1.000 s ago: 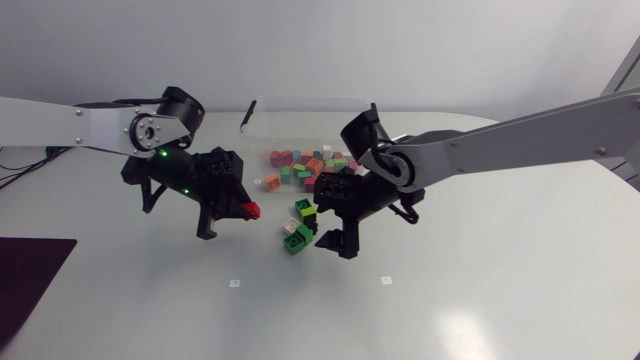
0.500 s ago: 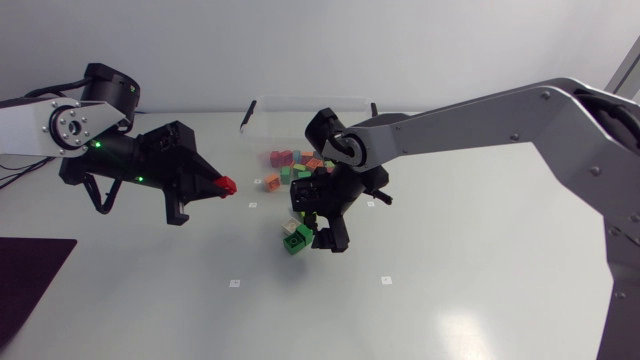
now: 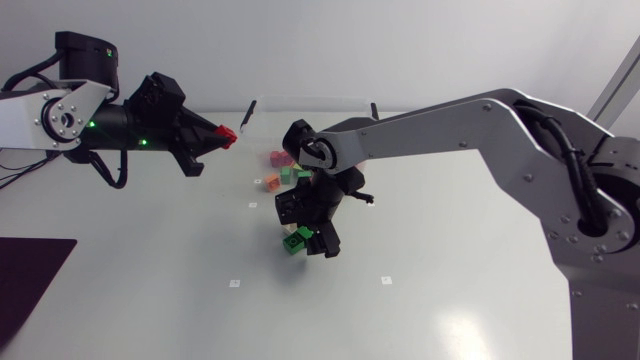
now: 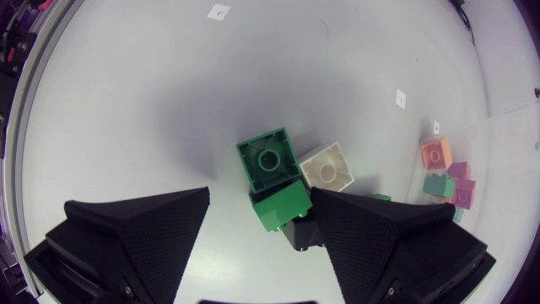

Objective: Place the duplo bricks in the container

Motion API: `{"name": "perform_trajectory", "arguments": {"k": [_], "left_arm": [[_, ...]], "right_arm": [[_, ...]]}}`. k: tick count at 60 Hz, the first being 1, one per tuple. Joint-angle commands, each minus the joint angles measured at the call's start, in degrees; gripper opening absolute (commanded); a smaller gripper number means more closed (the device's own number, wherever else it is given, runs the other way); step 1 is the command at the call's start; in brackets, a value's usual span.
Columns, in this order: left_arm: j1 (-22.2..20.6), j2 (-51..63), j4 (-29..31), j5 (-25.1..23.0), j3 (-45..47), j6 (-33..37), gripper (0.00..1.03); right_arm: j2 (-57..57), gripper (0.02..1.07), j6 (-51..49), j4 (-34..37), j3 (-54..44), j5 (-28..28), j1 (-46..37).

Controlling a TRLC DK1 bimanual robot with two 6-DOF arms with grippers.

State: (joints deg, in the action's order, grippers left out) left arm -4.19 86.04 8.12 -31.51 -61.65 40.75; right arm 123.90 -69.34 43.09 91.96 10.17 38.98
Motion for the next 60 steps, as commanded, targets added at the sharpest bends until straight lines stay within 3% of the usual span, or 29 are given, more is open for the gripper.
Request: {"name": "perform_trajectory", "arguments": {"k": [1, 10, 17, 34, 60], "left_arm": [[0.3, 2.8, -2.0, -0.1, -4.1, -4.2, 0.25], [0.1, 8.4, -5.7, 0.8, -9.9, -9.5, 0.25], [-0.3, 12.7, -6.3, 0.9, -13.8, -11.0, 0.25], [-1.4, 19.3, -6.2, 1.7, -21.8, -12.5, 0.26], [-3.9, 25.2, -4.6, 2.9, -29.4, -13.2, 0.26]], "right_arm": [[1.8, 0.76, -2.1, 1.2, 1.8, -0.4, 0.7], [1.3, 0.55, -2.1, 2.3, 1.6, -0.4, 0.9], [0.9, 0.54, -2.0, 2.3, 0.9, -0.4, 0.8], [-2.1, 0.31, -1.5, 1.6, -3.2, -0.4, 0.7], [-11.3, 0.3, -0.9, 1.1, -8.1, -1.0, -2.3]]}}
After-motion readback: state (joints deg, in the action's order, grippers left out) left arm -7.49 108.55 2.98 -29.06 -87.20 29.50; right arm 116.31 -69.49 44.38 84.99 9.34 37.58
